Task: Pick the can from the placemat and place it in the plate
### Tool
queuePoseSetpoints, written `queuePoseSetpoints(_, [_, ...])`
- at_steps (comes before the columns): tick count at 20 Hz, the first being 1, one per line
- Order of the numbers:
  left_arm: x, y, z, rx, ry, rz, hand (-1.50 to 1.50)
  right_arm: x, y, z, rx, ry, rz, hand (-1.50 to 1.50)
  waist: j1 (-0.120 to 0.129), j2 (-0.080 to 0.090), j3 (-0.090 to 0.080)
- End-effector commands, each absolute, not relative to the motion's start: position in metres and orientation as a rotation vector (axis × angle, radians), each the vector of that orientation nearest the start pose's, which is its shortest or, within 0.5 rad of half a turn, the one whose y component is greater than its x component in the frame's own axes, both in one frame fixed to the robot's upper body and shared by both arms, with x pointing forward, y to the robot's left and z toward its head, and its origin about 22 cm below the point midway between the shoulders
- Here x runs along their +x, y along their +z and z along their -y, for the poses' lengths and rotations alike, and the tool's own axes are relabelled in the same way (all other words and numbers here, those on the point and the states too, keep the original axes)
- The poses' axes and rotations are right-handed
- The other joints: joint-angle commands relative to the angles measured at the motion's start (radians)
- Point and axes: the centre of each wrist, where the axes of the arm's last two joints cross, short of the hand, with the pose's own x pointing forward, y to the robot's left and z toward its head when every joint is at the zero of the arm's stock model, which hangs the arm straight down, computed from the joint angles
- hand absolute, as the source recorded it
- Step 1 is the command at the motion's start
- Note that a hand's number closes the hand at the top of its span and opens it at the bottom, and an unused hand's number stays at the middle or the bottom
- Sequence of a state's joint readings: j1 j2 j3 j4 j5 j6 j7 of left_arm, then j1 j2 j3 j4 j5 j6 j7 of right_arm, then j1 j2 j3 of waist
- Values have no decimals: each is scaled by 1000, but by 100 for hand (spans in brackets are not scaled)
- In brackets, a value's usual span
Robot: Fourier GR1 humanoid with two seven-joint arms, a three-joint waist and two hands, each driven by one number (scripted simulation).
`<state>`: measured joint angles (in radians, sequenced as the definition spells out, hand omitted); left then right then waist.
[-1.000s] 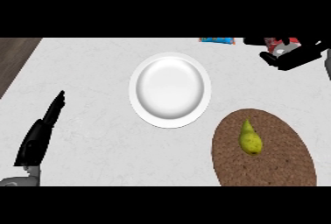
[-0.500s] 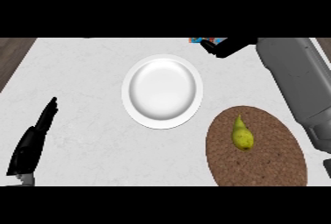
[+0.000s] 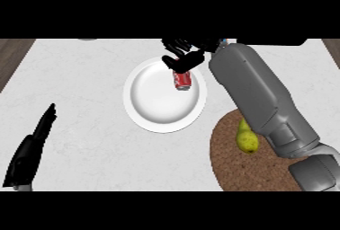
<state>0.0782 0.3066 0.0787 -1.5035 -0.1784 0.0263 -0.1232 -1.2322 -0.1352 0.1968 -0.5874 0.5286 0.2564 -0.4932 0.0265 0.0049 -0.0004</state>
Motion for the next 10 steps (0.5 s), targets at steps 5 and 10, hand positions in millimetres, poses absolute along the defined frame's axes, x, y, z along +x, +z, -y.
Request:
queuePoseSetpoints(5, [214, -3, -340, 464, -316, 1521, 0, 438, 128, 41, 8, 1550, 1818, 150, 8, 3, 0])
queuePoseSetpoints(10, [239, 4, -320, 424, -342, 1539, 0, 435, 109, 47, 10, 1315, 1686, -150, 40, 7, 0])
